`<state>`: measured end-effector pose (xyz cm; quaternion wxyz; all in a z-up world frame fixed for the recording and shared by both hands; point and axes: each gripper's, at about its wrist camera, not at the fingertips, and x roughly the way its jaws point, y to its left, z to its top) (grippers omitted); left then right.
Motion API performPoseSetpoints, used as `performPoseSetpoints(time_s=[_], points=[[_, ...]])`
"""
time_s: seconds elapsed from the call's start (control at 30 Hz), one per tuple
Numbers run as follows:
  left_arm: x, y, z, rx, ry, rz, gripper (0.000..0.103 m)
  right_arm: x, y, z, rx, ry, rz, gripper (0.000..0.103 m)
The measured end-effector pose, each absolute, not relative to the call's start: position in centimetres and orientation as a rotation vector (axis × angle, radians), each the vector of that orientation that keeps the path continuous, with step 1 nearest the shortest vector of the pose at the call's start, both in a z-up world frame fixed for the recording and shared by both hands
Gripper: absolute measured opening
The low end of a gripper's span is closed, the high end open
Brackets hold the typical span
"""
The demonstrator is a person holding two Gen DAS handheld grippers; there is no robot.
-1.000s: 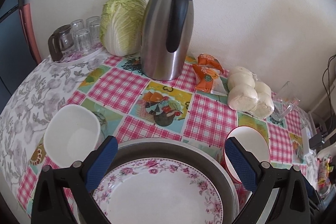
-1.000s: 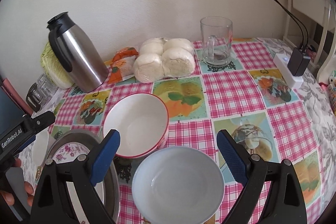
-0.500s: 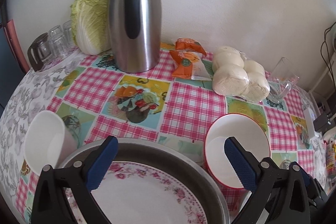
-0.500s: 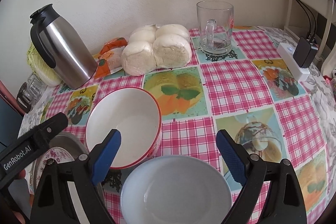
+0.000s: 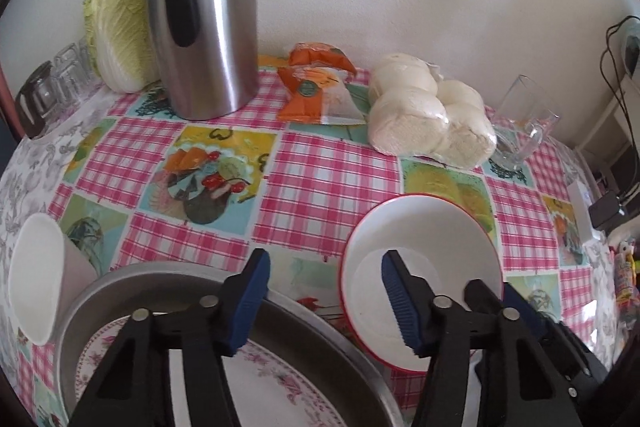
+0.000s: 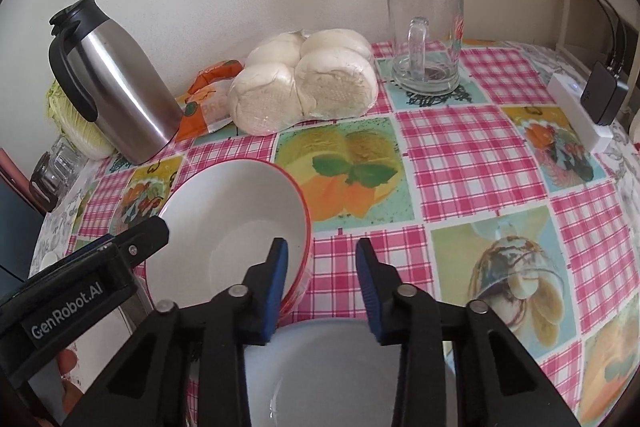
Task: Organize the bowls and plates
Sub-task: 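Close both tools on the rim of the red-rimmed white bowl, then lift the red-rimmed bowl with both tools and carry it over the basin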
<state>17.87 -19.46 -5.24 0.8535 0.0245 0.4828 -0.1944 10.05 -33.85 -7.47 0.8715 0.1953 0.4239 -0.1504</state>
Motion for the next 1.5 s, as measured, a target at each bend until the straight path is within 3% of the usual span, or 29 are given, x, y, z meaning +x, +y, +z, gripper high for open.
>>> performPoseSetpoints(time_s=[0.13,0.27,0.43,0.83,1.5], points=[[17.7,-20.2,-6.0,0.095,1.016,-0.421,0.044,10.2,-33.7,-7.5,0.418,0.871,-0.288,0.024],[17.6,-20.6,-6.4,0.105,1.022,-0.435,0.037,10.1,-33.7,-7.6,0.442,0.861,-0.27,0.018],[17.5,-20.7,-7.0,0.083,1.033,-0.466,0.024,10.1,-33.6,-7.6,0.442,0.844,-0.268,0.016],[17.0,-20.0,-6.0,0.07,0.97,-0.455,0.022,9.8,-33.5,-7.3,0.476,0.8,-0.241,0.016],[13.7,-17.4,0.5,0.048,0.885,-0.459,0.022,7.2,-31.4,-1.0,0.443,0.709,-0.221,0.016]])
